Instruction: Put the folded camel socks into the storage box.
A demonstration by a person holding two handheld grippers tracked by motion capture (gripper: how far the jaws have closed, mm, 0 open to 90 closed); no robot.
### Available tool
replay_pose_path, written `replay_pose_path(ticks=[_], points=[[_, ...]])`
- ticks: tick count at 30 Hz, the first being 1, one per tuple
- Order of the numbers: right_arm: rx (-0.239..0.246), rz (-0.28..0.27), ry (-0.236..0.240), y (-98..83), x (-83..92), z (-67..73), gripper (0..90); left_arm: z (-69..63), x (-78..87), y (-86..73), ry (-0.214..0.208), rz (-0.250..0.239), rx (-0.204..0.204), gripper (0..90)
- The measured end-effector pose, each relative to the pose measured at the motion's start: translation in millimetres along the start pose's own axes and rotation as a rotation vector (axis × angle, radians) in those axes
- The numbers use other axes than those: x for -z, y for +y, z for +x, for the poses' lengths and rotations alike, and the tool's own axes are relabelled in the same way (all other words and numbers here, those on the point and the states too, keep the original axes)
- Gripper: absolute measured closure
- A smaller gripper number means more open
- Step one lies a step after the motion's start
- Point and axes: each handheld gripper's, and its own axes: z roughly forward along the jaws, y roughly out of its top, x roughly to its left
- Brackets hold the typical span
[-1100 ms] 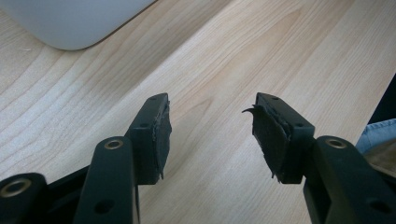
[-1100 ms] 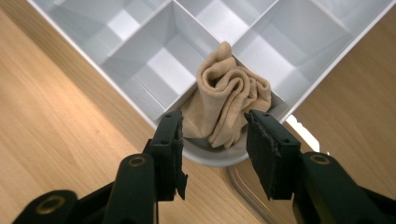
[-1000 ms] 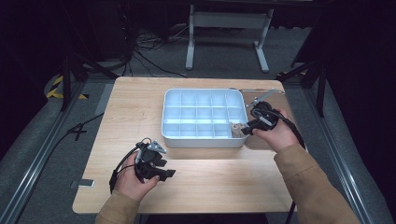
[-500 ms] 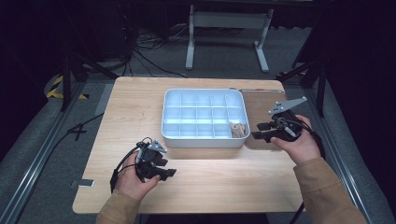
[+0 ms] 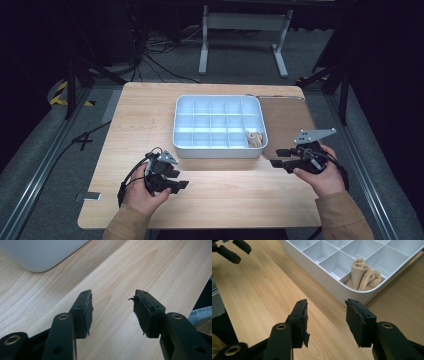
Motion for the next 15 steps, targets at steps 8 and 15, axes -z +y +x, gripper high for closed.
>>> replay_pose_path(ticks=[8, 15], points=[[0.011, -0.017, 0.026, -25.7, -16.9, 7.2, 51.2, 0.0, -2.2, 0.4, 0.000, 0.001, 0.004, 49.9], [0.004, -0.027, 0.027, -48.5, -31.7, 14.0, 50.7, 0.1, -3.5, 1.5, -0.002, 0.005, 0.000, 49.6]])
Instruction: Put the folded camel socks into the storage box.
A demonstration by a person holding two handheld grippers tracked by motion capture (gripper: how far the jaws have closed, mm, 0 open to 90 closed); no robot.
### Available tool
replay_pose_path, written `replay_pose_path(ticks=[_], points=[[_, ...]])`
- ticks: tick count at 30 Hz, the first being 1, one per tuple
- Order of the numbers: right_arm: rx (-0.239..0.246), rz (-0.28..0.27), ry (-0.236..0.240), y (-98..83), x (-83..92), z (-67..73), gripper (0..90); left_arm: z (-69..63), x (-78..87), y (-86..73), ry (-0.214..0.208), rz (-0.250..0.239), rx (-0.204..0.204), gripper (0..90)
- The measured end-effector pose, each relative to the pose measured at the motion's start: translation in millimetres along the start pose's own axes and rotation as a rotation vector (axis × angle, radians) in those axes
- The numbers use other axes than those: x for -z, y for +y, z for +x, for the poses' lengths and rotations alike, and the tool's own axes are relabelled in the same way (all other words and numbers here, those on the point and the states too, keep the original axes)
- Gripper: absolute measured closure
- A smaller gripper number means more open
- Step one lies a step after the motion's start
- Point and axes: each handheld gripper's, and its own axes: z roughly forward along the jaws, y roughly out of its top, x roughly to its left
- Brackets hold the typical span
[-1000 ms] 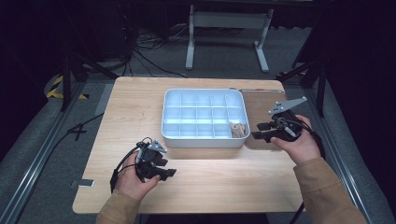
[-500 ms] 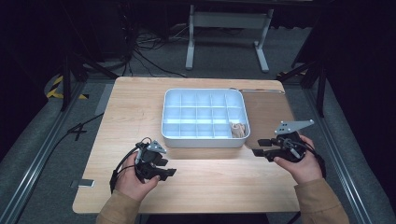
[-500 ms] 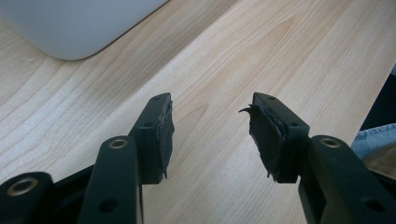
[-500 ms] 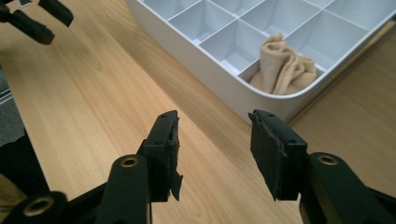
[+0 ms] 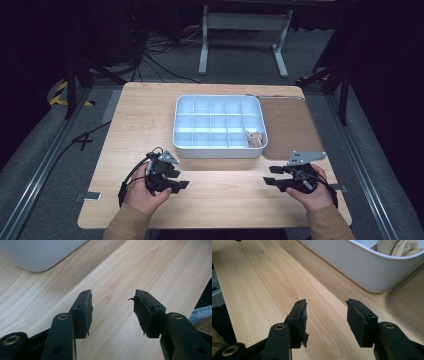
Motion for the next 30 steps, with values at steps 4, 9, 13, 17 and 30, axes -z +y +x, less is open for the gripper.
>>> replay_pose_path(ticks=[4, 9, 13, 17, 30], points=[[0.026, 0.025, -0.015, -6.9, -9.0, 1.2, 47.3, -1.3, -2.2, 0.2, 0.007, 0.008, -0.006, 49.4], [0.036, 0.026, -0.040, -16.9, -17.8, 0.3, 46.3, -1.7, -6.2, -1.9, 0.008, 0.017, 0.010, 49.0], [0.052, 0.051, -0.035, -25.3, -28.8, 2.4, 46.0, -2.4, -14.2, -4.8, 0.004, 0.043, -0.005, 47.7], [0.067, 0.068, -0.041, -29.2, -35.8, 5.4, 46.1, -3.8, -17.7, -5.0, -0.005, 0.054, -0.014, 47.5], [0.082, 0.044, -0.034, -36.6, -46.7, 9.1, 45.5, 0.2, -24.4, -11.5, -0.001, 0.020, -0.102, 44.6]])
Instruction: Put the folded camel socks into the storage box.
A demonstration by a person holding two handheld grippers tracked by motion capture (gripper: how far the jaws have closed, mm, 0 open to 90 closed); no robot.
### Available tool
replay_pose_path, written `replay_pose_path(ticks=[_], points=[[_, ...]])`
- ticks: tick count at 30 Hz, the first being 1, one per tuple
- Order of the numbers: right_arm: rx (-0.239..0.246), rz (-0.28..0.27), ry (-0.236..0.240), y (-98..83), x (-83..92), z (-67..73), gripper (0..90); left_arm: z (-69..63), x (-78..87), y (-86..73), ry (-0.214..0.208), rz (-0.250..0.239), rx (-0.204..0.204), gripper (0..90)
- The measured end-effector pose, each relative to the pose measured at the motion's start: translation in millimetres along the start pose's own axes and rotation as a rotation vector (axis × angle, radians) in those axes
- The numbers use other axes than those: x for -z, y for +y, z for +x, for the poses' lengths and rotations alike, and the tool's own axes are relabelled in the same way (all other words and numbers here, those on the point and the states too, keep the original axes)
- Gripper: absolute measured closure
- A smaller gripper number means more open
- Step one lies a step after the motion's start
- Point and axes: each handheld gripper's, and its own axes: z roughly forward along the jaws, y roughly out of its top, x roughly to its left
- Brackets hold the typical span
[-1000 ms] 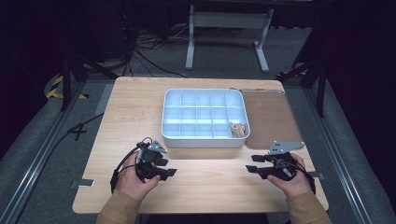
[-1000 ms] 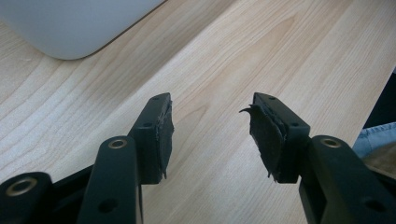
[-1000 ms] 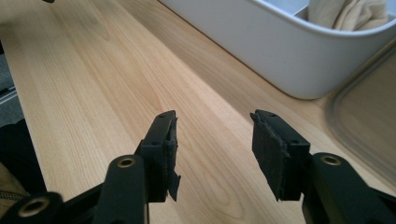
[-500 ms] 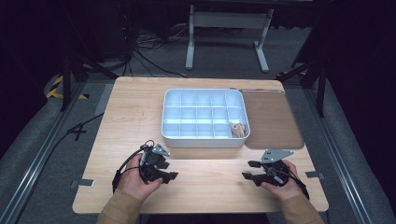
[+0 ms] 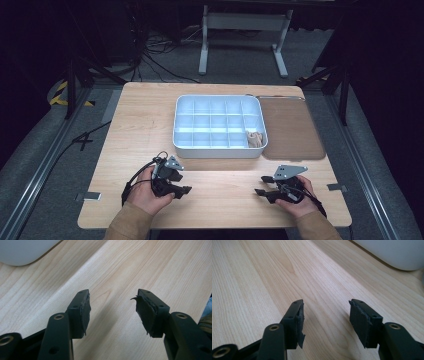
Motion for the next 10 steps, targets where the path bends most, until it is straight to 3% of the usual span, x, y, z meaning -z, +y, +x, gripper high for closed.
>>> replay_pose_path(ticks=[2, 4, 7, 10], points=[[0.004, -0.006, -0.002, 0.0, -0.5, -1.1, 45.0, 1.4, -2.2, -3.3, 0.018, 0.012, -0.027, 42.8], [0.013, -0.001, -0.014, -0.4, -1.7, -1.5, 43.4, 2.4, -3.9, -4.9, 0.019, 0.008, -0.027, 42.1], [0.026, -0.008, -0.031, -0.7, -3.6, -1.9, 39.8, 6.8, -7.3, -9.1, 0.027, 0.038, -0.011, 40.4], [0.022, -0.013, -0.035, -1.0, -5.0, -2.8, 34.9, 11.2, -9.5, -13.2, 0.031, 0.037, 0.007, 38.8]])
